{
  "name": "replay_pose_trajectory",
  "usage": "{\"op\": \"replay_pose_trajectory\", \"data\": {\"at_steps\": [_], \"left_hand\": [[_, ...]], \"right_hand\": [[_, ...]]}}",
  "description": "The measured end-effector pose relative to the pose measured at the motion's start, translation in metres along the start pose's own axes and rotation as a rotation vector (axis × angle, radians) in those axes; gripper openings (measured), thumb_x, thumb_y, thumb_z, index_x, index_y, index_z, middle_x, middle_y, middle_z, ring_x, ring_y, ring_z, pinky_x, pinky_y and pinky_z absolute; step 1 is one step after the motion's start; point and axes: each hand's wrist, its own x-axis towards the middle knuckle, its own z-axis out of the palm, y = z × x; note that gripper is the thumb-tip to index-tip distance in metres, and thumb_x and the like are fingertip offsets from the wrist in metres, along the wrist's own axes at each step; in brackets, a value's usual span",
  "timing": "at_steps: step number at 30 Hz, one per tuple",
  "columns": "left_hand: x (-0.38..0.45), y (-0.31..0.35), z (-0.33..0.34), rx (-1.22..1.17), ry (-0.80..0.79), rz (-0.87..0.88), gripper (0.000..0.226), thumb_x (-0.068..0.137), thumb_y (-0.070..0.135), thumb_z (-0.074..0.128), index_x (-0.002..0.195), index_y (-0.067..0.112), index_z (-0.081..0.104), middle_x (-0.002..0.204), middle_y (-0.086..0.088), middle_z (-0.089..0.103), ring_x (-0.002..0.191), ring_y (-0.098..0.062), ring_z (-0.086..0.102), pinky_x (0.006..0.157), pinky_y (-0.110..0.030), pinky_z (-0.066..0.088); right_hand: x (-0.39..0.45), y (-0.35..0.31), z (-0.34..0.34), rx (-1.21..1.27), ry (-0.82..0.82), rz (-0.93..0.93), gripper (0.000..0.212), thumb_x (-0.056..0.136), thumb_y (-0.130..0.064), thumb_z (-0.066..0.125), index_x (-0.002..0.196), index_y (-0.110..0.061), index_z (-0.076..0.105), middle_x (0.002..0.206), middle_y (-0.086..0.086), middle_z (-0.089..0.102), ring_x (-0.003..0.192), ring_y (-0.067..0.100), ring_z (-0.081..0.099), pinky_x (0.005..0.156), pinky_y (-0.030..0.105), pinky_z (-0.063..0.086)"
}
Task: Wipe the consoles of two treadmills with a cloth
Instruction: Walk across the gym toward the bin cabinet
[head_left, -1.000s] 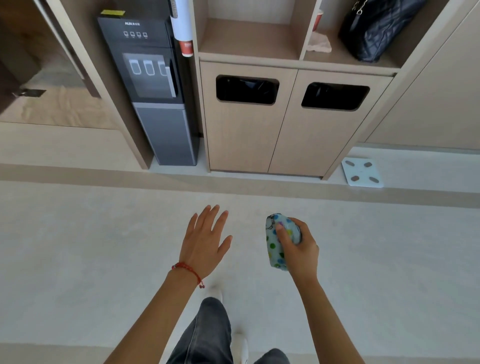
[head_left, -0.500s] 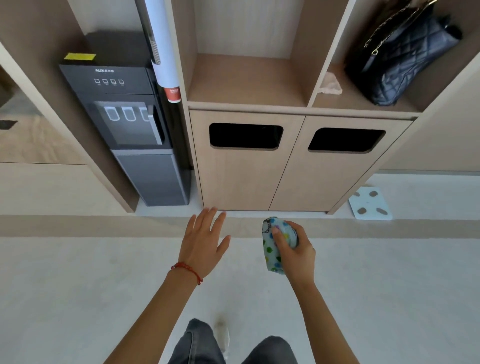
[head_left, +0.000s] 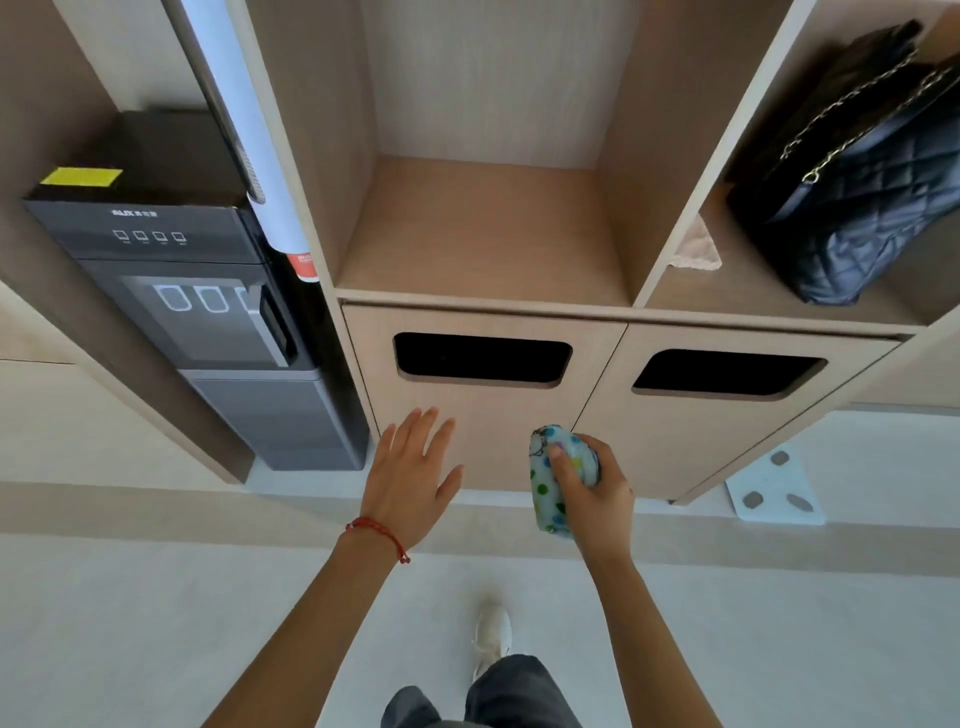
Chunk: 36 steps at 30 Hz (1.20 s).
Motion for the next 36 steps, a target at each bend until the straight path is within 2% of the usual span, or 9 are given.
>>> {"op": "replay_pose_trajectory", "data": {"at_steps": [4, 10, 13, 17, 21, 25, 26, 29, 36], "left_hand": [[0.061, 0.003, -0.004, 0.001, 0.039, -0.005, 0.055, 0.088, 0.039, 0.034, 0.121, 0.003, 0.059, 0.123, -0.019, 0.058, 0.114, -0.036, 0.055, 0.090, -0.052, 0.046], [0.131, -0.004, -0.007, -0.001, 0.058, -0.021, 0.054, 0.087, 0.039, 0.035, 0.121, 0.004, 0.059, 0.122, -0.019, 0.058, 0.114, -0.035, 0.054, 0.090, -0.052, 0.048], [0.167, -0.014, -0.005, -0.016, 0.069, -0.002, 0.053, 0.087, 0.039, 0.036, 0.119, 0.003, 0.060, 0.122, -0.019, 0.058, 0.113, -0.035, 0.054, 0.089, -0.052, 0.048], [0.218, -0.035, -0.002, -0.038, 0.081, 0.022, 0.053, 0.086, 0.039, 0.037, 0.120, 0.004, 0.059, 0.123, -0.019, 0.057, 0.112, -0.036, 0.053, 0.092, -0.052, 0.045], [0.264, -0.057, -0.003, -0.050, 0.061, 0.030, 0.053, 0.088, 0.041, 0.037, 0.121, 0.005, 0.058, 0.125, -0.018, 0.056, 0.114, -0.036, 0.054, 0.090, -0.051, 0.046], [0.300, -0.074, 0.000, -0.038, 0.087, 0.043, 0.045, 0.082, 0.034, 0.065, 0.116, 0.004, 0.061, 0.118, -0.020, 0.060, 0.108, -0.038, 0.058, 0.082, -0.051, 0.049], [0.308, -0.077, 0.001, -0.028, 0.084, 0.050, 0.044, 0.083, 0.034, 0.063, 0.115, 0.005, 0.062, 0.115, -0.020, 0.061, 0.106, -0.037, 0.059, 0.081, -0.050, 0.050], [0.326, -0.083, 0.008, -0.038, 0.022, 0.060, 0.051, 0.085, 0.040, 0.040, 0.114, 0.005, 0.063, 0.114, -0.020, 0.061, 0.105, -0.038, 0.059, 0.082, -0.050, 0.050], [0.343, -0.083, 0.010, 0.008, 0.021, 0.069, 0.053, 0.084, 0.042, 0.037, 0.112, 0.006, 0.064, 0.112, -0.017, 0.063, 0.104, -0.034, 0.060, 0.083, -0.046, 0.050]], "right_hand": [[0.067, -0.023, 0.003, -0.004, -0.033, -0.017, 0.023, 0.086, -0.034, 0.063, 0.106, -0.025, 0.054, 0.086, -0.007, 0.062, 0.075, -0.001, 0.059, 0.049, 0.006, 0.047], [0.137, -0.044, 0.016, 0.009, -0.053, -0.025, 0.022, 0.086, -0.033, 0.063, 0.104, -0.025, 0.055, 0.082, -0.013, 0.061, 0.075, -0.001, 0.059, 0.051, 0.004, 0.046], [0.169, -0.052, 0.029, 0.015, -0.042, -0.015, 0.021, 0.085, -0.036, 0.064, 0.102, -0.025, 0.057, 0.084, -0.008, 0.065, 0.077, 0.003, 0.062, 0.055, 0.009, 0.050], [0.213, -0.062, 0.054, -0.008, -0.020, -0.006, 0.028, 0.084, -0.041, 0.064, 0.106, -0.025, 0.057, 0.086, -0.010, 0.065, 0.080, 0.008, 0.065, 0.065, 0.025, 0.055], [0.256, -0.075, 0.080, -0.107, 0.013, -0.033, 0.035, 0.084, -0.044, 0.062, 0.110, -0.023, 0.056, 0.086, -0.009, 0.063, 0.079, 0.010, 0.064, 0.063, 0.020, 0.052], [0.291, -0.087, 0.098, -0.224, 0.058, -0.033, 0.037, 0.084, -0.049, 0.059, 0.111, -0.023, 0.056, 0.086, -0.007, 0.062, 0.077, 0.012, 0.061, 0.061, 0.018, 0.046], [0.298, -0.088, 0.102, -0.239, 0.070, -0.015, 0.039, 0.084, -0.050, 0.058, 0.113, -0.023, 0.056, 0.088, -0.005, 0.063, 0.078, 0.013, 0.061, 0.064, 0.021, 0.047], [0.313, -0.090, 0.109, -0.319, 0.080, 0.024, 0.043, 0.084, -0.054, 0.055, 0.116, -0.025, 0.055, 0.095, -0.001, 0.066, 0.085, 0.018, 0.062, 0.073, 0.027, 0.048], [0.328, -0.091, 0.115, -0.621, 0.049, 0.008, 0.050, 0.087, -0.059, 0.046, 0.121, -0.023, 0.047, 0.101, 0.006, 0.067, 0.091, 0.028, 0.064, 0.073, 0.032, 0.049]]}}
